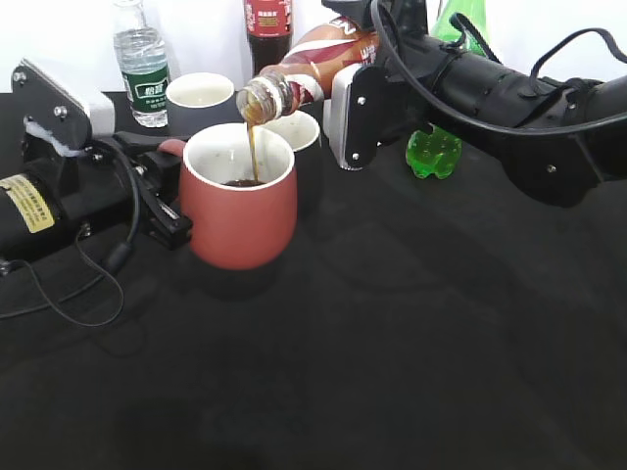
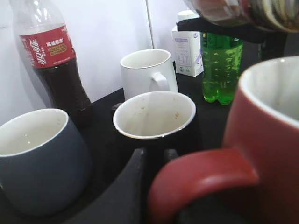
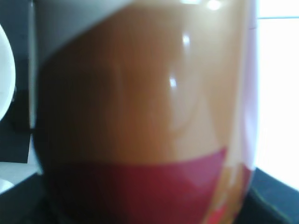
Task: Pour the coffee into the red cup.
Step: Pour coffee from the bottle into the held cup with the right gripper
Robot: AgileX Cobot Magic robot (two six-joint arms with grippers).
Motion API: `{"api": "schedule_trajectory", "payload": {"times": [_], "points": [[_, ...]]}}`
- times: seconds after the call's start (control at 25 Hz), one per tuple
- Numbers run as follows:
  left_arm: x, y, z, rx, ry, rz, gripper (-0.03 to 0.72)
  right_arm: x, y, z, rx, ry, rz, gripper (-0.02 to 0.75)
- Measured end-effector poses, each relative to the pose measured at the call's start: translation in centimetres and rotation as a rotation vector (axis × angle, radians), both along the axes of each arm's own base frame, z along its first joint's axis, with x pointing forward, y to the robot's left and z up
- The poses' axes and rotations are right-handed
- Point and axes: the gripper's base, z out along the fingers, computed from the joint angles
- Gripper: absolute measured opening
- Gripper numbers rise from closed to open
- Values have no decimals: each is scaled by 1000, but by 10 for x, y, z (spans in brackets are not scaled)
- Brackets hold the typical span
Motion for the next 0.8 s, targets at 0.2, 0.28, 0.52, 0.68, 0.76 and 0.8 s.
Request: {"api": "schedule_trajectory", "payload": {"times": [0.2, 0.28, 0.52, 0.68, 0.76, 0.8], "points": [[0, 0, 0, 0, 0, 0, 74, 0, 0, 0, -1, 0, 0, 533], [0, 0, 0, 0, 0, 0, 74, 0, 0, 0, -3, -3, 0, 533], [0, 0, 0, 1, -1, -1, 74, 0, 0, 0, -29, -26, -2, 533], [0, 0, 0, 1, -1, -1, 74, 0, 0, 0, -31, -27, -2, 533], [0, 0, 0, 1, -1, -1, 74, 0, 0, 0, -31, -27, -2, 533], [0, 0, 0, 1, -1, -1, 74, 0, 0, 0, -31, -27, -2, 533]]}}
